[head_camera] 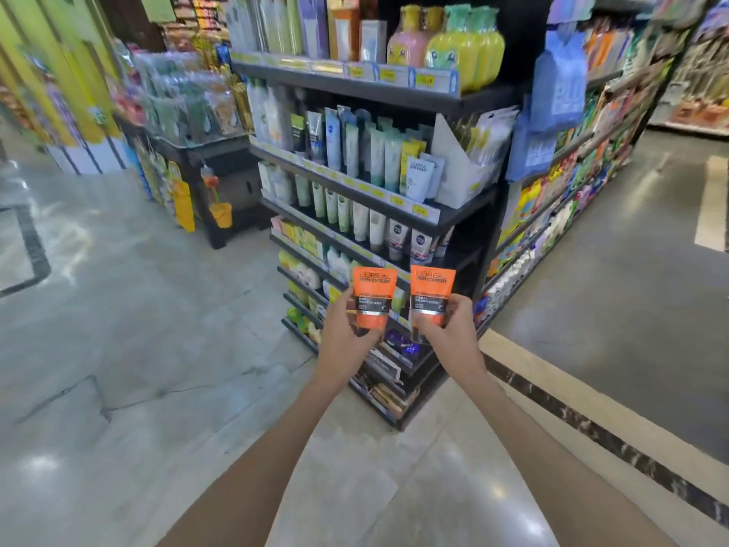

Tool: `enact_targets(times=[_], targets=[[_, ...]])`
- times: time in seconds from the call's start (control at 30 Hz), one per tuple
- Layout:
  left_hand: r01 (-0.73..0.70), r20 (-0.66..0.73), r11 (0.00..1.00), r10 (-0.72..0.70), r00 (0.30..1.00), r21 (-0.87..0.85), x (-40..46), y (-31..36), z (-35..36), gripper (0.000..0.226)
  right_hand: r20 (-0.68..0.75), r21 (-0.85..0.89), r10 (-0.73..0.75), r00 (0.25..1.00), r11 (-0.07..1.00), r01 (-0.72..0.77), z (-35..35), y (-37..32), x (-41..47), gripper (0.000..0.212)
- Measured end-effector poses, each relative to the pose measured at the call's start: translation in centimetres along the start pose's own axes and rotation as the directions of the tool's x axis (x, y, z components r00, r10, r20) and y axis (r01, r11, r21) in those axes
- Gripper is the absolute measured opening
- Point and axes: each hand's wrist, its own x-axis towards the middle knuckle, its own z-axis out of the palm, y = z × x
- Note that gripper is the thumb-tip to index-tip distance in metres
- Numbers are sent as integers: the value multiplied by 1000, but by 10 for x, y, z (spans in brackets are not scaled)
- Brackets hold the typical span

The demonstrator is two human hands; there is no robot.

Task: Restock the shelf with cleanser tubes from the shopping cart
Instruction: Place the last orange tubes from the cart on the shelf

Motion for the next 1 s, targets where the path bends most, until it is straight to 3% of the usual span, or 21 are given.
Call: enact_targets(times=[0.27,0.53,0.77,1.0], targets=[[-53,86,997,57,995,-48,134,-5,15,76,-122,-5,-19,992,1000,18,16,-19,106,63],[-165,261,974,202,944,-158,252,-13,42,70,-378,-16,-38,925,999,34,28,-45,197,55],[-152,395,950,254,883,-272,309,-16,44,71,-564,-69,-33,825,998,-7,29,-74,252,49],[-142,458,950,261,850,-279,334,-29,52,77,-604,-125,3,797,987,-98,23,-55,307,53]])
